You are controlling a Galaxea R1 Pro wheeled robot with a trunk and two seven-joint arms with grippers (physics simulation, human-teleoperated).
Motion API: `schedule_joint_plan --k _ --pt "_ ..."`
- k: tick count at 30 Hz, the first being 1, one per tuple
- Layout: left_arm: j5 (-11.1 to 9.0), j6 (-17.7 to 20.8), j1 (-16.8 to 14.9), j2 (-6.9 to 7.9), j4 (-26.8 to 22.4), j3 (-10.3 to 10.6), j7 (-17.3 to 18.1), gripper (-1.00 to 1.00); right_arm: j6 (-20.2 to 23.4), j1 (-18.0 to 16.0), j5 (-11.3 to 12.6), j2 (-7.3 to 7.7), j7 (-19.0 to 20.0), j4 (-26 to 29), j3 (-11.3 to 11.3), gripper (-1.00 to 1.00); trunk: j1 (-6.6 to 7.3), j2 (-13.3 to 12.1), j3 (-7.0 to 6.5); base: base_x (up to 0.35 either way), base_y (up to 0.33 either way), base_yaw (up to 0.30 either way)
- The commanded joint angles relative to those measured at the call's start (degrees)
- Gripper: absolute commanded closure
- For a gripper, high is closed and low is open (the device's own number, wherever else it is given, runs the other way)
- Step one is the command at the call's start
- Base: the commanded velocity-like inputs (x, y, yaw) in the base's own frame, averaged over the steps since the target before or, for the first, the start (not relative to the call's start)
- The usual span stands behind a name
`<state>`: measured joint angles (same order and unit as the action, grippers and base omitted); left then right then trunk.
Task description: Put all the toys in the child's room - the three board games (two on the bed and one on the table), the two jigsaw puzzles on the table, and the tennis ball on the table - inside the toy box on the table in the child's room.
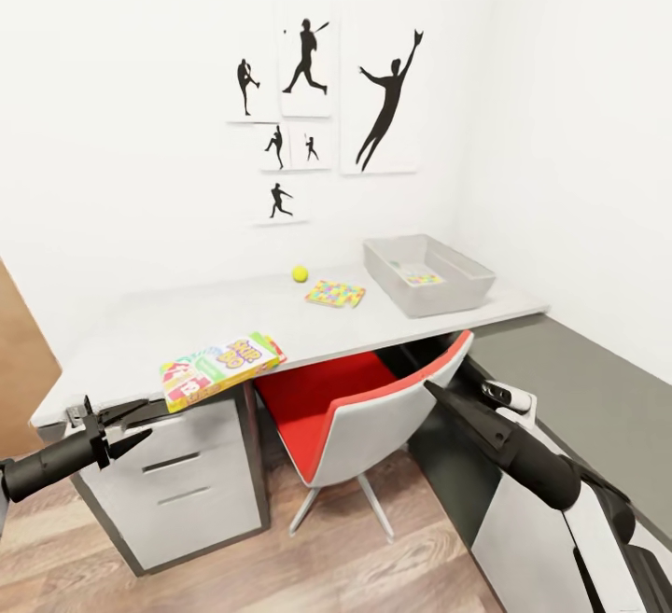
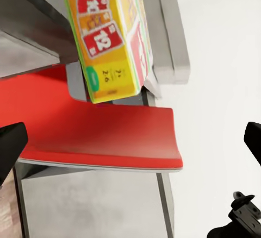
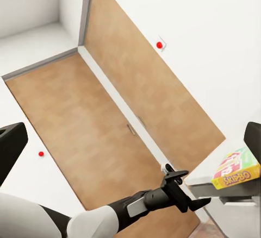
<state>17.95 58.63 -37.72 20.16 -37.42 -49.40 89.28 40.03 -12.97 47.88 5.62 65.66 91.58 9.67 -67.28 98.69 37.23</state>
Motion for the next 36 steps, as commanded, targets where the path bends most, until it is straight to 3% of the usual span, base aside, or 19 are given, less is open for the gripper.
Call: schedule_joint_plan --k 1,28,36 --pt "0.6 0.6 -0.1 -0.03 0.0 -0.2 0.5 -1.0 0.4 0.0 0.3 0.01 0.0 0.0 0.0 -1.0 -0.02 0.0 0.06 0.173 0.046 0.0" --pt "0.6 0.6 -0.1 -0.03 0.0 -0.2 0.5 -1.0 0.5 0.0 0.3 0.01 -1.7 0.0 -0.3 -1.0 -0.02 0.0 0.06 0.055 0.012 0.0" --pt "0.6 0.6 -0.1 -0.03 0.0 -0.2 0.5 -1.0 2.2 0.0 0.7 0.88 -6.5 0.4 0.1 -1.0 -0.02 0.0 0.06 0.0 0.0 0.0"
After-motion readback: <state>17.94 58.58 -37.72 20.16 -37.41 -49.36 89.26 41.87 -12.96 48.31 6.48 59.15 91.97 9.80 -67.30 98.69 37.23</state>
